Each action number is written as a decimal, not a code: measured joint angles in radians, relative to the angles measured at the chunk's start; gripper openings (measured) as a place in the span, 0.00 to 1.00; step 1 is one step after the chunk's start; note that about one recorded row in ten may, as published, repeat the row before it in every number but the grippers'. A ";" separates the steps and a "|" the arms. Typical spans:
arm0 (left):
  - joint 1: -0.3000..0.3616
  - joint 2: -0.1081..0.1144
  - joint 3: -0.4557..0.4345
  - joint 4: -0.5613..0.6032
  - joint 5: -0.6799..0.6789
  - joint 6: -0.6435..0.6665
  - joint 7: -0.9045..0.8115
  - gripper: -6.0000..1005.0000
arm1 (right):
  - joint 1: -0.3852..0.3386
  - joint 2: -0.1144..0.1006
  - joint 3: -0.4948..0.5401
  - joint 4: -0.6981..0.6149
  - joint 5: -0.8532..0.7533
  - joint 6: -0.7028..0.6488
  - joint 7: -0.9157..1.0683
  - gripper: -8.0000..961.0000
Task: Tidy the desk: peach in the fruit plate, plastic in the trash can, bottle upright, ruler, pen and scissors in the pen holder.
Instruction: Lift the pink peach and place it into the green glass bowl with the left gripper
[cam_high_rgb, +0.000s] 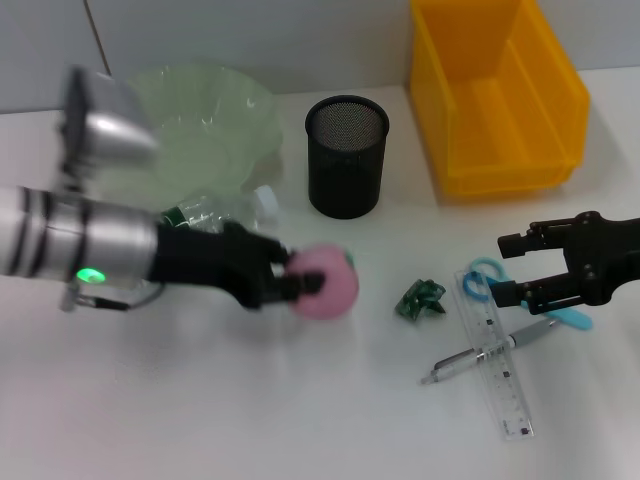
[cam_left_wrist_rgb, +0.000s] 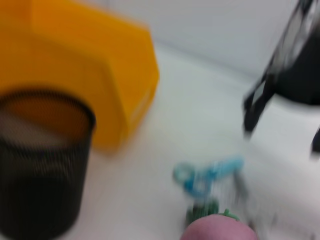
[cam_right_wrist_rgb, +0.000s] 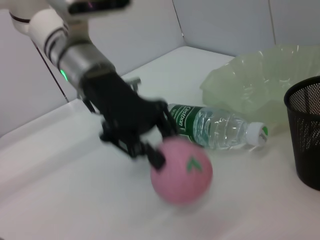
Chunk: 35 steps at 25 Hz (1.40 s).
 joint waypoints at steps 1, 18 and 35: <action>0.016 0.003 -0.106 0.010 -0.022 0.078 0.030 0.46 | 0.000 0.000 0.000 0.000 0.000 0.000 0.000 0.85; 0.070 -0.010 -0.464 -0.284 -0.691 -0.313 0.640 0.25 | 0.002 0.018 0.001 -0.001 0.000 0.006 0.000 0.85; 0.003 -0.011 -0.345 -0.338 -0.698 -0.549 0.691 0.25 | 0.006 0.022 0.002 0.003 0.000 0.018 0.000 0.85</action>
